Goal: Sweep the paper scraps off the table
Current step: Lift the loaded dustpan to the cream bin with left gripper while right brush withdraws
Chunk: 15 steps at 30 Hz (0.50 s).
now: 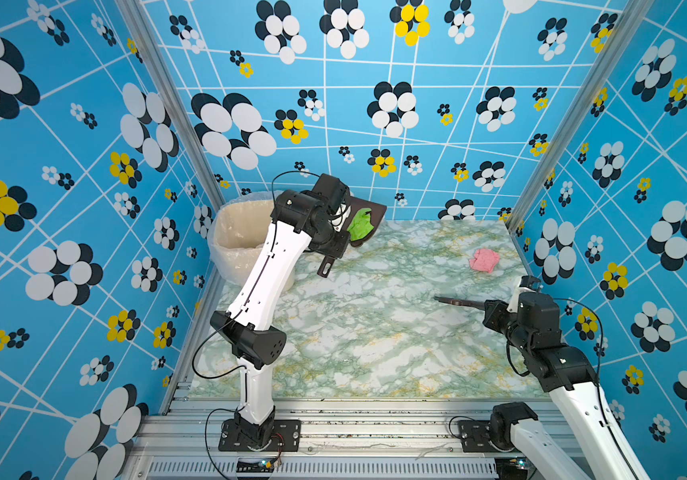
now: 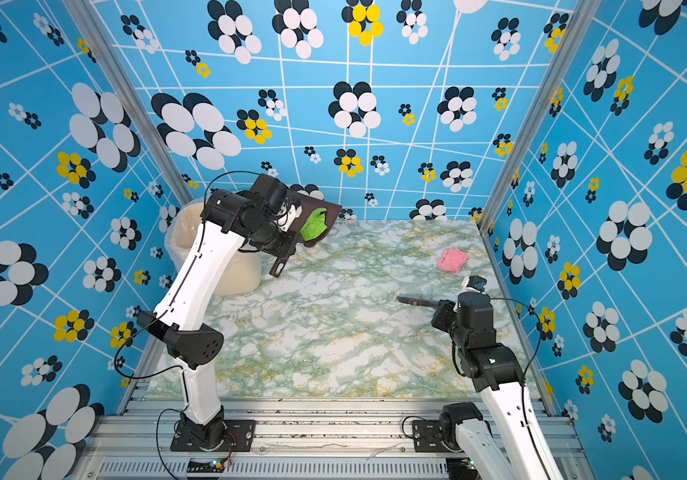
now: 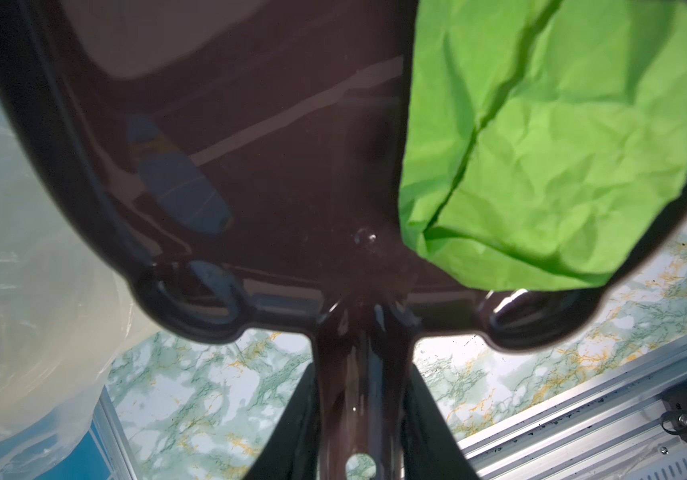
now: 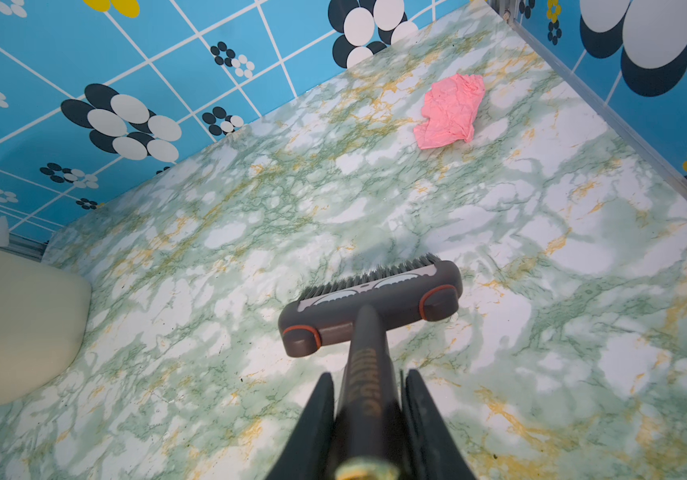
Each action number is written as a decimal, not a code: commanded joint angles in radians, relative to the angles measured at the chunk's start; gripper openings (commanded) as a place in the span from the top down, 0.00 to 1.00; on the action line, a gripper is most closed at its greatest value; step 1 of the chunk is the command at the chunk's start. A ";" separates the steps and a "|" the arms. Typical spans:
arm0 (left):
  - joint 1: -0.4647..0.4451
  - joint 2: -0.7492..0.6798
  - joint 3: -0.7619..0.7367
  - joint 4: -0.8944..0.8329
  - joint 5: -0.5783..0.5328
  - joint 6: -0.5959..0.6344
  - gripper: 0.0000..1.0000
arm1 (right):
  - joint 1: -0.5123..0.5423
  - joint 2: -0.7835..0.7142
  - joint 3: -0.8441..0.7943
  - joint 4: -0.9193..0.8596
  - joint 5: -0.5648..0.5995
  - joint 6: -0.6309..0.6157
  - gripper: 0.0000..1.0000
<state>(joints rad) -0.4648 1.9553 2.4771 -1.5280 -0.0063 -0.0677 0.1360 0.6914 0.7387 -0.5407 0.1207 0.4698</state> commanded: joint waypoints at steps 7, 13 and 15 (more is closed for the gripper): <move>0.150 -0.053 0.013 -0.058 -0.004 -0.018 1.00 | -0.006 0.017 -0.018 0.071 -0.016 0.021 1.00; 0.258 -0.123 -0.042 -0.052 -0.027 -0.017 1.00 | -0.005 0.029 -0.024 0.085 -0.024 0.031 1.00; 0.294 -0.148 -0.057 -0.049 -0.034 -0.014 1.00 | -0.007 0.033 -0.025 0.089 -0.027 0.033 1.00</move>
<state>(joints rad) -0.2070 1.8709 2.4363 -1.5654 -0.0162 -0.0704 0.1360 0.7242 0.7277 -0.5121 0.1120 0.4877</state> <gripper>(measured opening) 0.298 0.265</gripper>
